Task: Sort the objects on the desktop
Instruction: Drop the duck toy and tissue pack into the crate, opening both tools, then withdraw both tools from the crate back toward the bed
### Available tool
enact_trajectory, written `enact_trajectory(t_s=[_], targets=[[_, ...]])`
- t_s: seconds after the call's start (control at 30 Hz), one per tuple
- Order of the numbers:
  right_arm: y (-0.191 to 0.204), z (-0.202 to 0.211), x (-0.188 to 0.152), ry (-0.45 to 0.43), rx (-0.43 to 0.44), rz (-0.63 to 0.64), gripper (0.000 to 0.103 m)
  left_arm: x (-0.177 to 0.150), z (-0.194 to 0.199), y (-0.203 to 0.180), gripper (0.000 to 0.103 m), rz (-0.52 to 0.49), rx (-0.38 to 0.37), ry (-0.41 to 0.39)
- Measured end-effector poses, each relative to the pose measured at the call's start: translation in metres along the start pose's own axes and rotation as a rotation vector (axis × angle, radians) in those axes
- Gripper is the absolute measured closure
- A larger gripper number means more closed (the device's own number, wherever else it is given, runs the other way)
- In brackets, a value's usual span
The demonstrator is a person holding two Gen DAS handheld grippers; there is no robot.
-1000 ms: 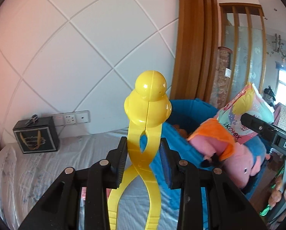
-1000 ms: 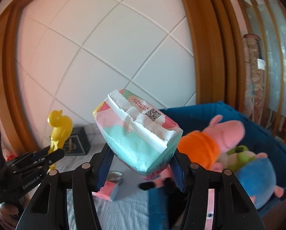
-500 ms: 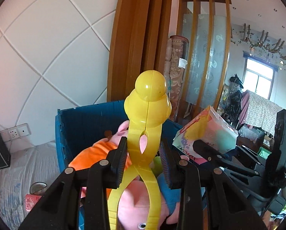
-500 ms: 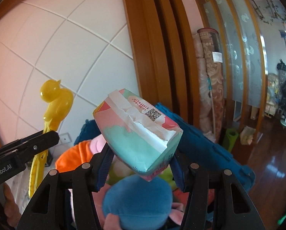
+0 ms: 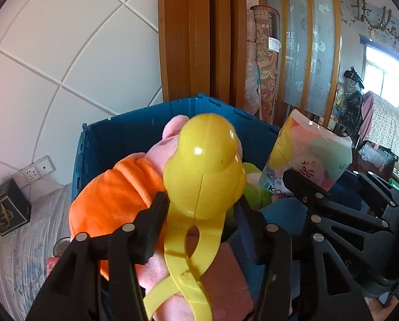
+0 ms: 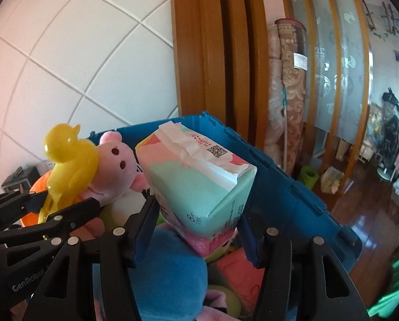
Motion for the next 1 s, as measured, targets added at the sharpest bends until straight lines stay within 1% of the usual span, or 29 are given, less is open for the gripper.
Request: enact_trajectory(t_s=[0.03, 0.1, 0.17, 0.2, 0.23, 0.27, 0.3, 0.33, 0.37, 0.43, 0.6, 0.73, 0.93, 1.0], targets=[[-0.002, -0.001, 0.000, 0.002, -0.003, -0.001, 0.045, 0.001, 0.004, -0.002, 0.047, -0.003, 0.000, -0.012], [-0.004, -0.002, 0.001, 0.005, -0.004, 0.000, 0.045, 0.003, 0.012, -0.001, 0.040, 0.004, -0.007, -0.031], [-0.007, -0.002, 0.001, 0.003, 0.002, -0.003, 0.041, 0.006, 0.020, 0.002, 0.038, 0.010, -0.004, -0.061], [-0.008, -0.001, 0.001, -0.001, 0.005, -0.006, 0.033, 0.007, 0.025, 0.003, 0.036, 0.009, -0.003, -0.077], [-0.008, 0.001, 0.001, -0.004, 0.006, -0.009, 0.023, 0.009, 0.030, 0.005, 0.034, 0.009, -0.003, -0.089], [-0.009, 0.002, 0.002, -0.008, 0.003, -0.014, 0.018, 0.011, 0.034, 0.006, 0.031, 0.011, -0.004, -0.102], [-0.010, 0.004, 0.003, -0.013, 0.003, -0.015, 0.010, 0.012, 0.039, 0.008, 0.028, 0.014, -0.005, -0.116], [-0.010, 0.007, 0.005, -0.020, 0.009, -0.014, 0.007, 0.014, 0.043, 0.010, 0.027, 0.019, -0.004, -0.128], [-0.009, 0.009, 0.006, -0.027, 0.015, -0.012, 0.006, 0.015, 0.046, 0.012, 0.025, 0.023, -0.001, -0.138], [-0.008, 0.016, 0.009, -0.041, 0.012, -0.009, 0.000, 0.017, 0.054, 0.017, 0.025, 0.037, 0.002, -0.156], [0.001, 0.034, 0.019, -0.082, -0.015, 0.010, 0.000, 0.018, 0.077, 0.034, 0.024, 0.062, 0.011, -0.204], [0.015, 0.053, 0.026, -0.124, -0.032, 0.046, 0.000, 0.015, 0.095, 0.053, 0.024, 0.081, 0.040, -0.234], [0.052, 0.074, 0.036, -0.189, -0.004, 0.103, 0.000, 0.006, 0.119, 0.089, 0.024, 0.120, 0.089, -0.262], [0.067, 0.077, 0.038, -0.202, 0.020, 0.115, 0.000, 0.000, 0.126, 0.106, 0.024, 0.135, 0.111, -0.266]])
Point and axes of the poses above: each gripper's, at about its wrist camera, not at the fingertips, and z roughly against the way its jaws point, y to its left, x to its top, the point moved 7 cm from there along -z, roughly the way its jaws point, and after that the axes turned 11 degrees about z, right-handed, at the moved point
